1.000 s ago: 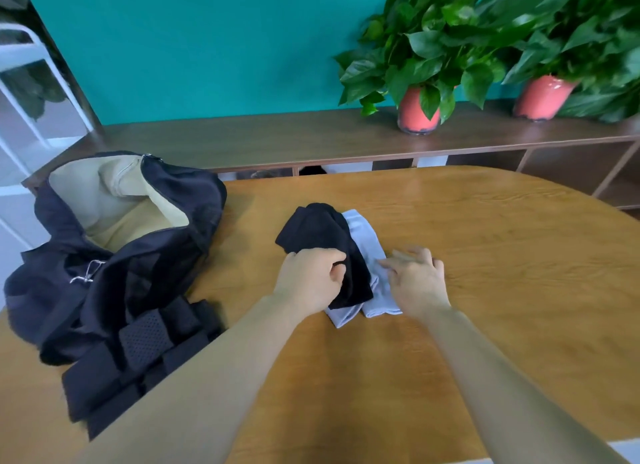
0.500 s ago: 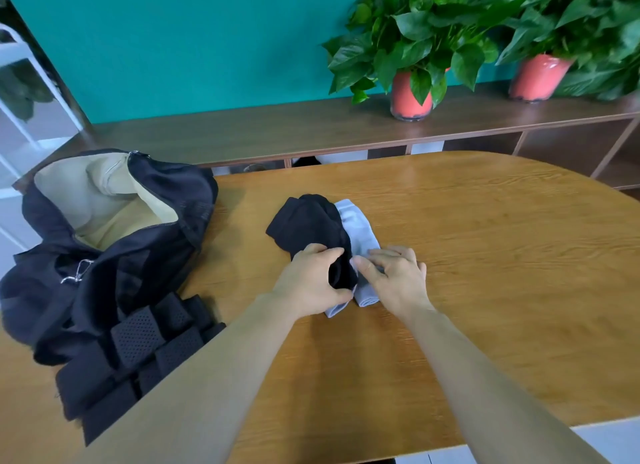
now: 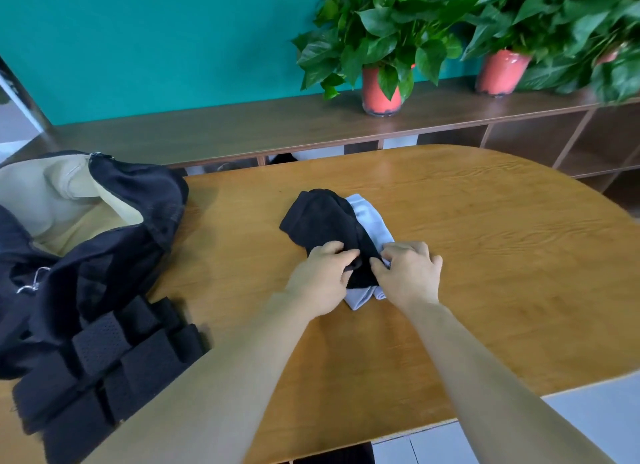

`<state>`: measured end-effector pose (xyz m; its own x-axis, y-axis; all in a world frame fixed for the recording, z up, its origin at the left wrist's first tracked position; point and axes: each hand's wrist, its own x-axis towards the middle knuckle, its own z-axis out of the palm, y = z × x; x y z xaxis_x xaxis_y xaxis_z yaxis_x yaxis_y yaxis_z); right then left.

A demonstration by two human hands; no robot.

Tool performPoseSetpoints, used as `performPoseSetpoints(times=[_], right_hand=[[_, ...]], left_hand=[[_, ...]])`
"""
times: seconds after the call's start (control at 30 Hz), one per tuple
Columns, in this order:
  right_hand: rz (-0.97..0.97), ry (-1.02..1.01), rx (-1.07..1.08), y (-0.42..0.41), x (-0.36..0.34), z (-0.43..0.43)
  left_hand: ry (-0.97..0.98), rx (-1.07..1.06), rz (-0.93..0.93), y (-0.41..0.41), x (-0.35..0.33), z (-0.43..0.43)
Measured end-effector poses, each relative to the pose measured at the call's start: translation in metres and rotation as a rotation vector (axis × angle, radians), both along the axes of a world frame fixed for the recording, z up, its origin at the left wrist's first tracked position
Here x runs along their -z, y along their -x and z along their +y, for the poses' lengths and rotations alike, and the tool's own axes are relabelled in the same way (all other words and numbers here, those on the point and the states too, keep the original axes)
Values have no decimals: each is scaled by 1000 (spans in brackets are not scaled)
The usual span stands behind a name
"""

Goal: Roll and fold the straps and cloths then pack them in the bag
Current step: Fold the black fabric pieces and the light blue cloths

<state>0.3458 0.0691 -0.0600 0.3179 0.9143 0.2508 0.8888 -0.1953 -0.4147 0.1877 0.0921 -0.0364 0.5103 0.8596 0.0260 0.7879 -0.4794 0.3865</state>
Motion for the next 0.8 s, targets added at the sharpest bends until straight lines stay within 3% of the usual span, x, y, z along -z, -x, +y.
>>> performPoseSetpoints(times=[0.17, 0.57, 0.67, 0.8], right_hand=[[-14, -13, 86, -35, 1, -12], [-6, 75, 209, -75, -11, -33], [-11, -91, 146, -54, -20, -42], [-34, -218, -102, -21, -18, -49]], left_hand=[[-108, 23, 158, -6, -6, -12], [59, -28, 210, 32, -12, -52], [97, -77, 147, 29, -26, -60], [129, -325, -1, 28, -32, -56]])
